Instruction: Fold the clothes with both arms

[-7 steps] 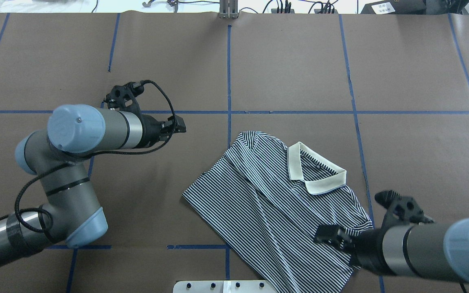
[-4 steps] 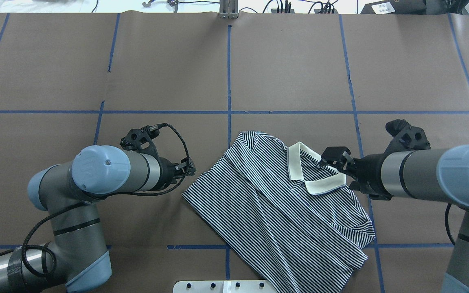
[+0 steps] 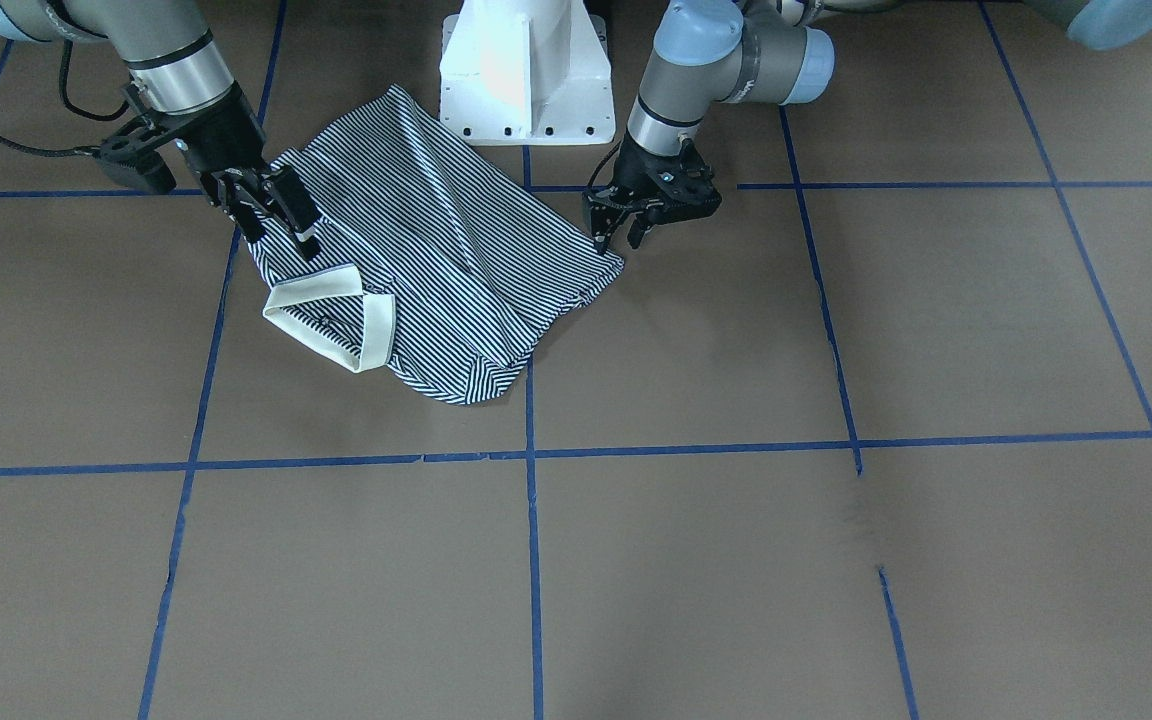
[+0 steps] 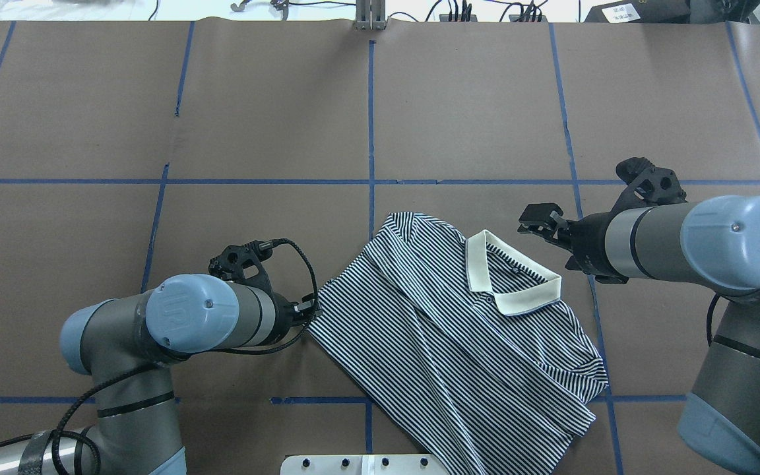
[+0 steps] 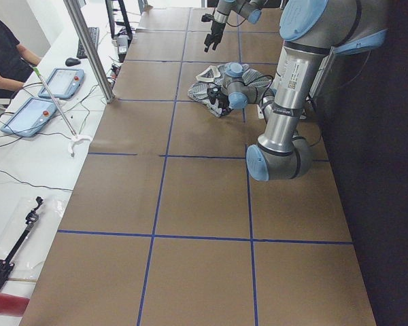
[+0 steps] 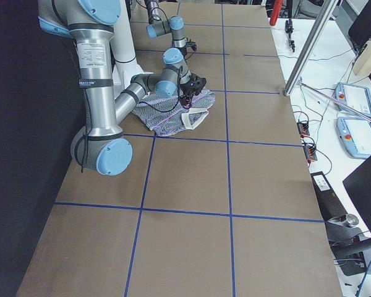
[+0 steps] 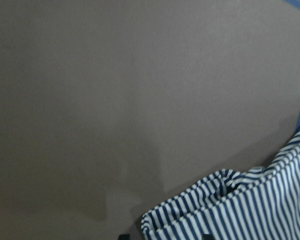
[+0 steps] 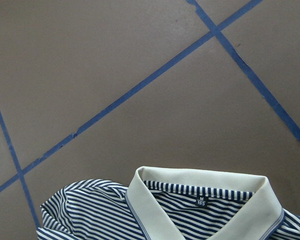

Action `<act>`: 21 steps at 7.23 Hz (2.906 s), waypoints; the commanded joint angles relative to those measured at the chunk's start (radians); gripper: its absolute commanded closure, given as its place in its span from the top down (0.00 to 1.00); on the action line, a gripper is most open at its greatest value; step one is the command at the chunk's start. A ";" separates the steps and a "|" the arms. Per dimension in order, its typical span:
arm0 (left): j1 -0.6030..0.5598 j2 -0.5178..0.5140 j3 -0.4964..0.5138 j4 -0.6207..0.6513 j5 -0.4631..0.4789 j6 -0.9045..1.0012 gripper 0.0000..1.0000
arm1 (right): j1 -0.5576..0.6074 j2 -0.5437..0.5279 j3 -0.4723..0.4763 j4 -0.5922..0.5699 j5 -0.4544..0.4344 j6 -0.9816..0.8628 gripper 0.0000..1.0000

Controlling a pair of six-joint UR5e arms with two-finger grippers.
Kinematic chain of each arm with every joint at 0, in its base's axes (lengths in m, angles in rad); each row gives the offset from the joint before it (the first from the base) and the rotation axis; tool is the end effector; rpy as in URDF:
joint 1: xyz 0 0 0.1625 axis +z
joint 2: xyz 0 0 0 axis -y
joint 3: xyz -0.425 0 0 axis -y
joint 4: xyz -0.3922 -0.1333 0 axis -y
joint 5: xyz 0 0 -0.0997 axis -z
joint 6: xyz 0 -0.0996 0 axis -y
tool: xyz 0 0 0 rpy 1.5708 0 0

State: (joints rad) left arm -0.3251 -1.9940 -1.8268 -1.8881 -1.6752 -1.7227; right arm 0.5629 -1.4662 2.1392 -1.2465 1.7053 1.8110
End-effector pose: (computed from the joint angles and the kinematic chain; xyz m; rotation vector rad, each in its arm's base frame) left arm 0.5454 -0.3136 0.2737 -0.0092 1.0069 -0.3844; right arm -0.3488 -0.3619 0.3105 0.0392 -1.0234 0.6665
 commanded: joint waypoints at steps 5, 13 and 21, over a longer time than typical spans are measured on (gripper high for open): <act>0.003 -0.031 0.055 0.000 0.037 0.014 0.00 | -0.001 0.004 -0.018 0.002 0.000 -0.001 1.00; -0.408 -0.308 0.559 -0.295 -0.017 0.489 0.00 | 0.014 0.006 -0.010 0.004 -0.012 -0.001 1.00; -0.482 -0.134 0.392 -0.450 -0.190 0.548 0.50 | -0.029 0.373 -0.264 -0.124 -0.004 -0.098 1.00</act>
State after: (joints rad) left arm -0.8016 -2.2380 -1.2735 -2.3424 -1.8222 -1.1739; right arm 0.5478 -1.2049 1.9705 -1.3210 1.6987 1.7720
